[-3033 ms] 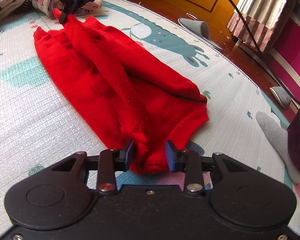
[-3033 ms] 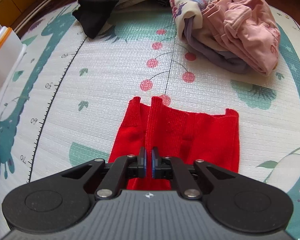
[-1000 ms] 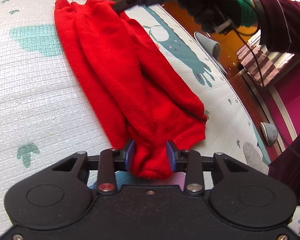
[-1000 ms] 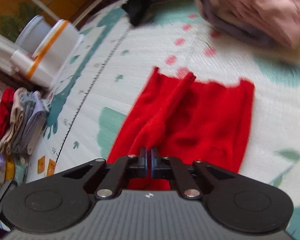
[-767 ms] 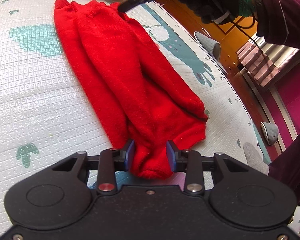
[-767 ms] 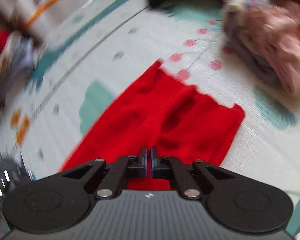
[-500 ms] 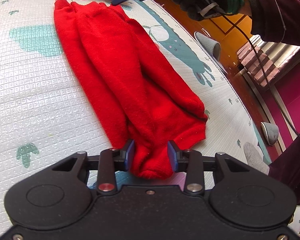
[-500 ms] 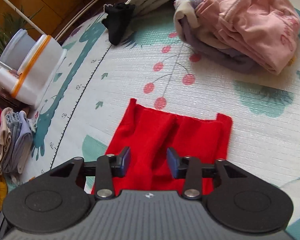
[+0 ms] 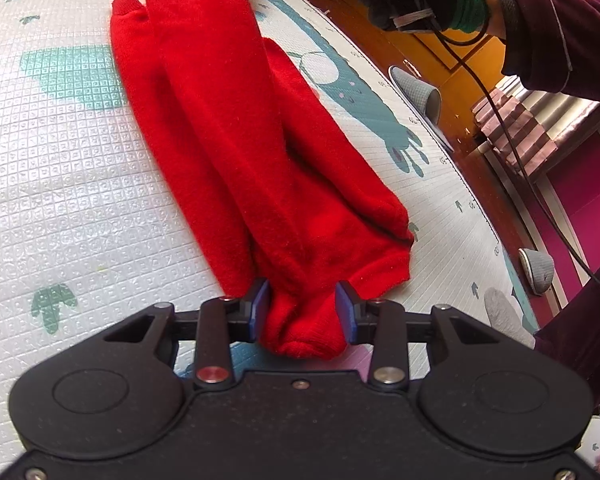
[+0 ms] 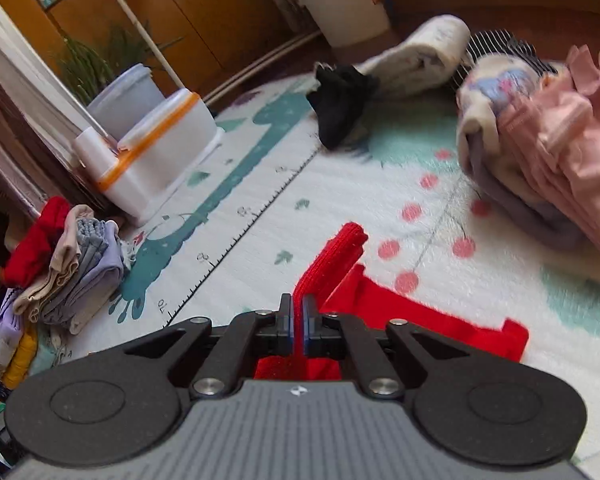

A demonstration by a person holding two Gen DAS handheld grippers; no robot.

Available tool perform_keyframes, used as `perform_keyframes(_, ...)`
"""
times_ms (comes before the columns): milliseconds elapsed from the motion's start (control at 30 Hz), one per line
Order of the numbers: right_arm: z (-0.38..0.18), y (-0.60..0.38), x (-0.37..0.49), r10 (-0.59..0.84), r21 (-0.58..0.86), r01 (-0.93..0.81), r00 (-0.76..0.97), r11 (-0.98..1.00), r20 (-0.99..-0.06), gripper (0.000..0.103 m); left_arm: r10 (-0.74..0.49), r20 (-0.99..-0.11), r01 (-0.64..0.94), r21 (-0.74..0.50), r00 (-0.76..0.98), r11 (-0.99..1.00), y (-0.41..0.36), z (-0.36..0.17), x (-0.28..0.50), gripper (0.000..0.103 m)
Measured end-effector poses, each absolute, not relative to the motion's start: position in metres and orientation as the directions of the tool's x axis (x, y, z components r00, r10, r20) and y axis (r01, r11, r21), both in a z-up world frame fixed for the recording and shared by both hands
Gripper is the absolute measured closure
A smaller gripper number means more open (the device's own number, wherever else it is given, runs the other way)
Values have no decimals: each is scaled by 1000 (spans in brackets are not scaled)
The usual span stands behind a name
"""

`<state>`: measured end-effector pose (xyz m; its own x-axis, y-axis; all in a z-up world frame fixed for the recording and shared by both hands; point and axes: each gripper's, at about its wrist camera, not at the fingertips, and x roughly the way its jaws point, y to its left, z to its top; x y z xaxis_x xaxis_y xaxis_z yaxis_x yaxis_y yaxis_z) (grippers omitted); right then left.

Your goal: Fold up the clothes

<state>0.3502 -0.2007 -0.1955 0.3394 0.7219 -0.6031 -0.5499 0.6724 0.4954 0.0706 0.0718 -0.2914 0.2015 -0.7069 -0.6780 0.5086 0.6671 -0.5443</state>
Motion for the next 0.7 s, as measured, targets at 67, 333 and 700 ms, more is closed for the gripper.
perform_keyframes(67, -204, -193, 355, 690, 466, -539, 350, 702, -634, 97, -718, -668, 479, -573, 196, 665, 75, -293, 73, 66)
perform_keyframes(333, -246, -170, 353, 517, 298, -507, 371, 809, -772, 93, -753, -632, 380, -661, 183, 647, 86, -299, 79, 66)
perform_keyframes(700, -222, -145, 282, 519, 72, -795, 322, 603, -792, 90, -752, -632, 374, -662, 186, 649, 87, -299, 79, 65)
